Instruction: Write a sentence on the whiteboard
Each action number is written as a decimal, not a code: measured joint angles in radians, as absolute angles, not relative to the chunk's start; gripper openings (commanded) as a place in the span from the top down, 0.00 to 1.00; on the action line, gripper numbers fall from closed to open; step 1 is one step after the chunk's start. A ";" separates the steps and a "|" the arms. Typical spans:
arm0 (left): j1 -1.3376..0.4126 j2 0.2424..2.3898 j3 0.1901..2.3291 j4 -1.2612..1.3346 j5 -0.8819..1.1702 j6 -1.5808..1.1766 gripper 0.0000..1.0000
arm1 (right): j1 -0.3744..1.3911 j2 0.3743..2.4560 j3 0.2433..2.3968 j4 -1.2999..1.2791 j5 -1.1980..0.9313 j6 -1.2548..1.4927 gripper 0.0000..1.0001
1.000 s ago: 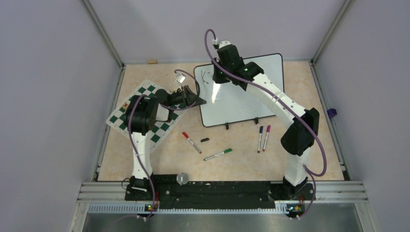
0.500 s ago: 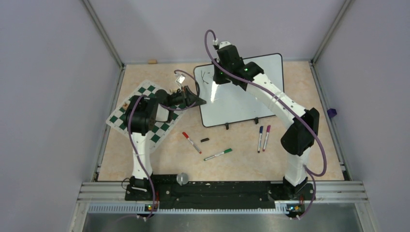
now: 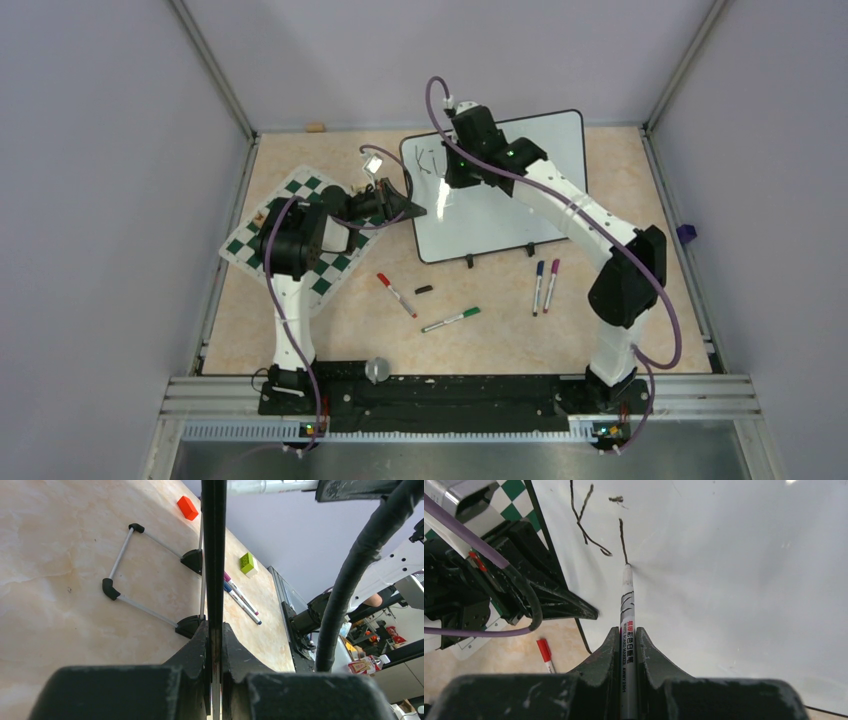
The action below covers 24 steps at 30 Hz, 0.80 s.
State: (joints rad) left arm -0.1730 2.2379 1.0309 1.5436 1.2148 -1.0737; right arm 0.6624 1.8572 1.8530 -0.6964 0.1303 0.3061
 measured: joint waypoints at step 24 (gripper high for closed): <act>-0.174 2.236 1.031 1.548 1.219 -1.074 1.00 | 0.635 1.813 1.861 -0.658 0.078 0.334 1.00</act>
